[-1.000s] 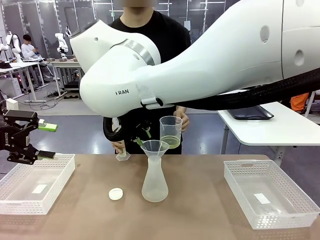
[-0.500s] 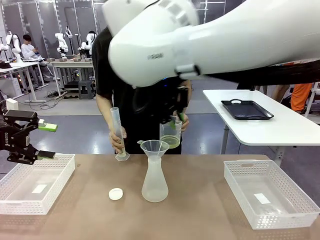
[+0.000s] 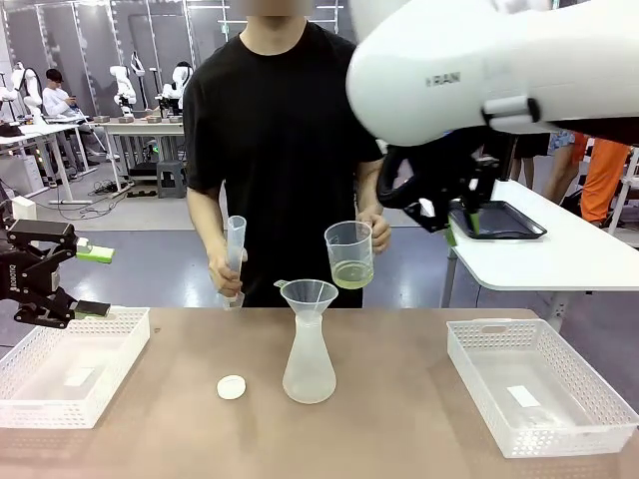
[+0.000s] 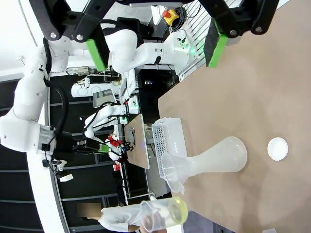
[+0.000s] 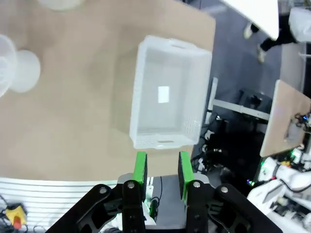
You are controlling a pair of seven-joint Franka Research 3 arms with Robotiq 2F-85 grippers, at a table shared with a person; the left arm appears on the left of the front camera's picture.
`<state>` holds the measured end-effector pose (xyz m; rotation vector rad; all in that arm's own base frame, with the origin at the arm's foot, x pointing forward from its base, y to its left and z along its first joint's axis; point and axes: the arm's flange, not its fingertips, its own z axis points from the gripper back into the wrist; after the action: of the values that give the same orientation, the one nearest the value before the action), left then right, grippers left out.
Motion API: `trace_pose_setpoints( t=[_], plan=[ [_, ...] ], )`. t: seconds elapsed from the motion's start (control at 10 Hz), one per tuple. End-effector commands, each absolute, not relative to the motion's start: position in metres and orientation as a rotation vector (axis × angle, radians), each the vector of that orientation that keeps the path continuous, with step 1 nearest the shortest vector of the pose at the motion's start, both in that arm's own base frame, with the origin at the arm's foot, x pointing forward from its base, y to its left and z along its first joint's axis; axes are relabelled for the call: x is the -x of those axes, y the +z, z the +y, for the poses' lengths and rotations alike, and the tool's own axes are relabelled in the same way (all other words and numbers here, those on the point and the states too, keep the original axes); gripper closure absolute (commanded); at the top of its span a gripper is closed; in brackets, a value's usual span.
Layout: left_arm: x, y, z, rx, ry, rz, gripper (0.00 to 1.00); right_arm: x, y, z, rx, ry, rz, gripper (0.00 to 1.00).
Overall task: Prepare the solutions needed for the experiment.
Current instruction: Once the solution is in the Big flask , pick up the Plastic Funnel and place it back into the right Organizing basket.
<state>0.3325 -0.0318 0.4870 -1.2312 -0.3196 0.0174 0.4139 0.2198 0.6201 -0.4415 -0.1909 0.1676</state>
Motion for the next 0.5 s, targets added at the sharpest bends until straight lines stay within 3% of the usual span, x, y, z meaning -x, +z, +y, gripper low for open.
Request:
trace_pose_setpoints(
  t=[0.0, 0.4],
  plan=[
    [-0.334, 0.488, -0.034, 1.254, 0.014, -0.323, 0.0, -0.403, 0.61, 0.19, 0.412, 0.091, -0.204, 0.65],
    [-0.334, 0.488, -0.034, 1.254, 0.014, -0.323, 0.0, -0.383, 0.597, 0.124, 0.312, -0.061, -0.164, 0.65]
  ],
)
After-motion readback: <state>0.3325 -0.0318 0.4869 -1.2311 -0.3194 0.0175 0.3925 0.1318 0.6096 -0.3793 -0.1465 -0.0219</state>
